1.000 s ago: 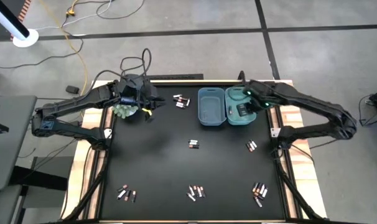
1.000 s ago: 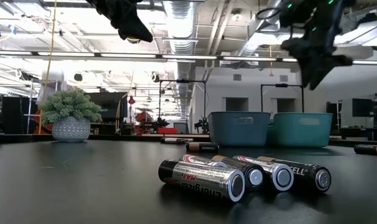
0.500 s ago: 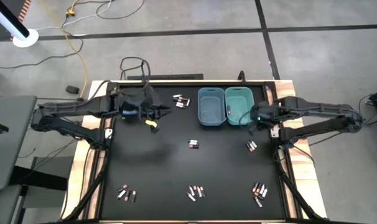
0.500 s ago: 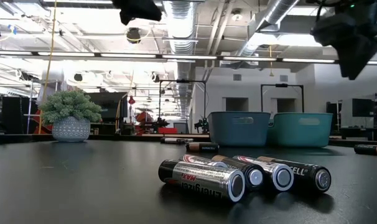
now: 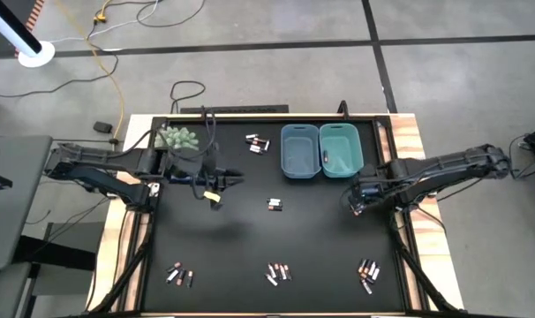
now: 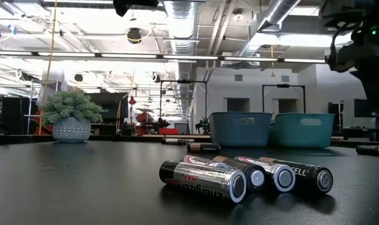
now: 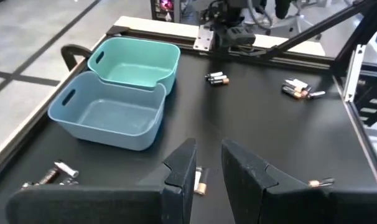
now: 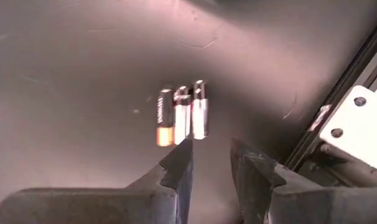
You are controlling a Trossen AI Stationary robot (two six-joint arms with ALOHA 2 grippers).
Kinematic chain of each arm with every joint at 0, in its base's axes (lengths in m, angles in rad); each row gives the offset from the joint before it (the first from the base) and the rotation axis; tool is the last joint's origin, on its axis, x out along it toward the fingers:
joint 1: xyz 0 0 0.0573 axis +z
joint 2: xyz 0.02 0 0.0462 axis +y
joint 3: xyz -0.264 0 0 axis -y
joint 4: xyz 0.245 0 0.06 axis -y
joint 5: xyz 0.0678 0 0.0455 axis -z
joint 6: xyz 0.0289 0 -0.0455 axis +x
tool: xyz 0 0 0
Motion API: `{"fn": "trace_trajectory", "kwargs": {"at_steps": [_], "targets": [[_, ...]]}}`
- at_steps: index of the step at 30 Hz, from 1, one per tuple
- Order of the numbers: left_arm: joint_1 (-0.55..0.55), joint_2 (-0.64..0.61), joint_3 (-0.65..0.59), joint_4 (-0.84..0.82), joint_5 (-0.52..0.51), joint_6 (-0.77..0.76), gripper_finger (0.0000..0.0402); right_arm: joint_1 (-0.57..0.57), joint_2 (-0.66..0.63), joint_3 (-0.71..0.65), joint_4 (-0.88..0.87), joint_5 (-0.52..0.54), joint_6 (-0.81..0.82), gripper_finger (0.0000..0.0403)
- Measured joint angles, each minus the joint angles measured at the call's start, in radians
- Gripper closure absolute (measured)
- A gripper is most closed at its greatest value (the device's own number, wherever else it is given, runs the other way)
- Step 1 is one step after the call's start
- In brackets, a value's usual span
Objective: Sort batteries
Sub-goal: Put the silver battery into the blue bin
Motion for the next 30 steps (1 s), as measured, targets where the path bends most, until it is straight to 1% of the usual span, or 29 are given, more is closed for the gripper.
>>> {"fn": "trace_trajectory", "kwargs": {"at_steps": [6,13,21,26,30], "targets": [[-0.023,0.015,0.0,-0.002,-0.029,-0.025,0.0331,-0.041,0.001,-0.006,0.022,-0.001,-0.038,0.028],[-0.039,0.08,0.0,0.004,-0.031,-0.037,0.0331,-0.074,0.067,-0.004,0.046,-0.02,-0.01,0.028],[-0.039,0.149,0.0,0.001,-0.005,-0.039,0.0331,-0.128,0.2,-0.004,0.053,-0.069,-0.221,0.028],[-0.039,0.144,0.0,0.004,-0.002,-0.04,0.0331,-0.164,0.269,-0.004,0.056,-0.077,-0.306,0.028],[-0.039,0.135,0.0,0.007,-0.003,-0.036,0.0331,-0.188,0.302,-0.007,0.096,-0.095,-0.351,0.028]]}}
